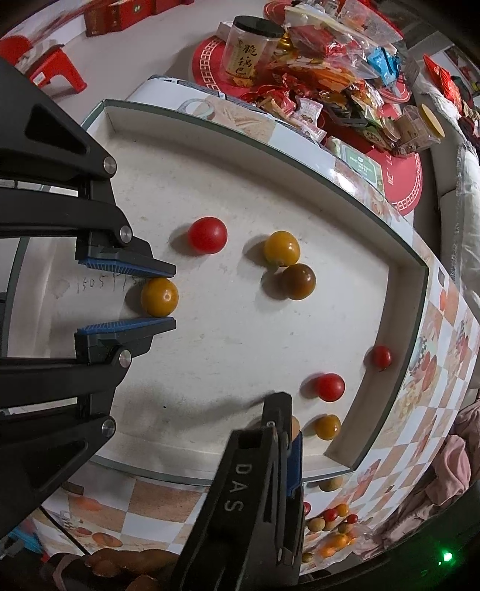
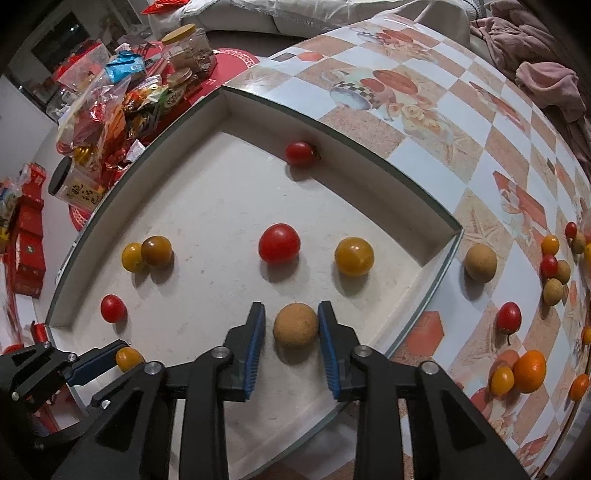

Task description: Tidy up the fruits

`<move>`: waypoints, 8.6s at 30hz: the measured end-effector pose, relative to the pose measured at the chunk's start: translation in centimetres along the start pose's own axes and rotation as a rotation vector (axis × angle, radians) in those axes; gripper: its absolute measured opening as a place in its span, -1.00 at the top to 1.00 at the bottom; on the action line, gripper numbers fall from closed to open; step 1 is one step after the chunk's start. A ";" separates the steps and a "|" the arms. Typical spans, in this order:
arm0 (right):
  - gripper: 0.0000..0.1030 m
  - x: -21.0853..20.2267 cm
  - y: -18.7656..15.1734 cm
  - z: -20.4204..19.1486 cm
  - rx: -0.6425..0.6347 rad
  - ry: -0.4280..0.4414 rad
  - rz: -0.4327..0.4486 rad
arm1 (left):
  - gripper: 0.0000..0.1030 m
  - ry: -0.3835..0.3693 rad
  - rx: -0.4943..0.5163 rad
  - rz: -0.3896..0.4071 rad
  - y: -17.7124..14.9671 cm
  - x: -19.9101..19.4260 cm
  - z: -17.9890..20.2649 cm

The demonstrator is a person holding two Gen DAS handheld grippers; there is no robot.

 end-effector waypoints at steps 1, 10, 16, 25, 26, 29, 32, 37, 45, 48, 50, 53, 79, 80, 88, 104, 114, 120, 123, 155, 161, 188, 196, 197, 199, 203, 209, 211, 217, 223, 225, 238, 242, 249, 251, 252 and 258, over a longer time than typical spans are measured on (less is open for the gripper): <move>0.11 0.0 0.0 0.0 -0.001 -0.004 -0.002 | 0.55 -0.001 0.000 -0.003 0.0 0.0 0.0; -0.02 -0.4 0.0 0.4 0.027 0.024 0.003 | -0.41 0.021 0.016 0.034 -0.3 -0.9 -0.3; -0.45 -1.0 0.2 0.7 0.057 0.059 0.013 | -0.41 0.038 0.029 0.019 -0.1 -0.9 -0.3; -0.55 -4.1 0.7 2.5 0.155 0.105 0.079 | -0.41 0.044 0.086 0.021 0.6 -1.8 1.7; -0.55 -4.4 0.7 3.0 0.166 0.104 0.084 | -0.41 0.043 0.094 0.023 0.7 -2.0 2.1; -0.55 -5.1 0.1 4.9 0.214 0.095 0.097 | -0.41 0.031 0.127 0.032 1.5 -2.4 3.7; -0.55 -5.7 -1.2 8.2 0.276 0.069 0.098 | -0.41 0.014 0.170 0.044 2.5 -2.8 6.0; -0.55 -5.8 -3.9 13.5 0.377 0.020 0.083 | -0.41 -0.026 0.236 0.059 3.9 -2.9 9.9; -0.55 -4.9 -8.3 21.4 0.526 -0.052 0.027 | -0.41 -0.088 0.298 0.057 5.4 -1.7 16.5; -0.55 -4.4 -8.9 23.5 0.557 -0.058 0.020 | -0.41 -0.101 0.302 0.056 5.6 -0.9 18.4; -0.55 -4.2 -8.9 24.3 0.563 -0.058 0.020 | -0.41 -0.103 0.303 0.052 5.8 0.0 19.5; -0.49 -3.5 -8.3 25.2 0.559 -0.044 0.023 | -0.41 -0.110 0.293 0.047 6.0 1.3 20.7; 0.42 1.7 -1.4 26.4 0.391 0.038 0.032 | -0.15 -0.169 0.329 0.033 7.4 6.9 25.2; 0.42 1.7 -1.4 26.3 0.388 0.031 0.033 | -0.13 -0.170 0.334 0.029 7.3 7.0 25.3; 0.42 0.9 -2.6 26.8 0.405 0.033 0.033 | 0.18 -0.144 0.450 0.021 6.6 7.6 25.7; 0.42 -1.7 -5.9 27.6 0.466 0.024 0.045 | 0.58 -0.225 0.370 0.026 6.8 5.3 24.3; 0.42 -4.3 -7.8 25.3 0.464 0.031 0.052 | 0.58 -0.217 0.325 0.047 6.6 2.3 21.3; 0.42 -5.5 -7.9 23.1 0.433 0.039 0.056 | 0.58 -0.194 0.305 0.065 6.0 0.4 19.2; 0.42 -6.0 -8.0 21.7 0.417 0.043 0.057 | 0.58 -0.181 0.288 0.068 5.7 -0.3 18.0; 0.42 -7.4 -4.2 6.3 0.159 0.144 0.042 | 0.58 -0.045 -0.015 0.116 0.8 -5.6 1.4; 0.42 -7.0 -3.7 3.4 0.109 0.172 0.030 | 0.58 -0.001 -0.087 0.109 -0.6 -5.8 -2.3; 0.42 -2.7 -2.7 -2.9 -0.029 0.135 -0.027 | 0.58 0.041 -0.141 0.062 -1.6 -1.7 -6.1; 0.42 -1.7 -2.6 -3.0 -0.030 0.098 -0.026 | 0.58 0.062 -0.106 0.075 -1.4 -1.4 -5.9; 0.42 -1.6 -2.6 -3.0 -0.035 0.091 -0.023 | 0.58 0.066 -0.099 0.076 -1.4 -1.4 -5.8; 0.42 -1.3 -2.8 -3.1 -0.038 0.085 -0.026 | 0.58 0.068 -0.087 0.076 -1.4 -1.4 -5.6; 0.41 -1.3 -2.9 -3.3 -0.052 0.072 -0.008 | 0.57 0.075 -0.070 0.076 -1.5 -1.3 -5.0; 0.41 -1.1 -3.1 -3.4 -0.052 0.073 -0.015 | 0.56 0.079 -0.067 0.062 -1.4 -1.3 -5.0; 0.41 -1.1 -3.2 -3.4 -0.051 0.078 -0.018 | 0.52 0.081 -0.062 0.055 -1.3 -1.3 -5.0; 0.34 -1.1 -3.5 -3.3 -0.053 0.089 -0.027 | -0.40 0.106 -0.066 0.077 -1.3 -1.9 -5.1; -0.10 -1.7 -3.2 -3.3 -0.033 0.106 -0.023 | -0.40 0.103 -0.060 0.059 -1.4 -1.9 -4.8; -0.28 -2.4 -3.0 -3.2 -0.030 0.112 -0.005 | -0.40 0.102 -0.067 0.050 -1.4 -1.9 -4.8; -0.88 -5.8 -3.4 -0.7 0.021 0.045 -0.039 | -0.87 0.063 -0.057 0.006 -1.0 -3.3 -3.3; -0.99 -6.4 -3.9 0.1 0.054 0.045 -0.065 | -0.97 0.047 -0.041 0.018 -0.6 -4.3 -2.8; -0.99 -7.9 -4.8 1.0 0.083 0.033 -0.101 | -0.97 0.058 -0.015 -0.001 -0.3 -5.5 -2.3; -0.99 -8.7 -4.9 1.4 0.098 0.031 -0.104 | -0.97 0.070 0.010 0.031 -0.1 -6.5 -2.1; -0.99 -9.1 -4.9 1.6 0.104 0.030 -0.107 | -0.97 0.087 0.020 0.047 0.1 -7.1 -2.0; -0.99 -11.3 -5.0 2.3 0.101 -0.014 -0.103 | -0.97 0.097 0.057 0.037 0.9 -8.8 -1.7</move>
Point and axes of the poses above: each gripper's, at about its wrist camera, not at the fingertips, and x roughly the way its jaws point, z to its right, y to its top, the point moved 6 cm from there along x, roughly the way its jaws point, and after that the axes turned 10 degrees about -y, right-handed, at the moved point
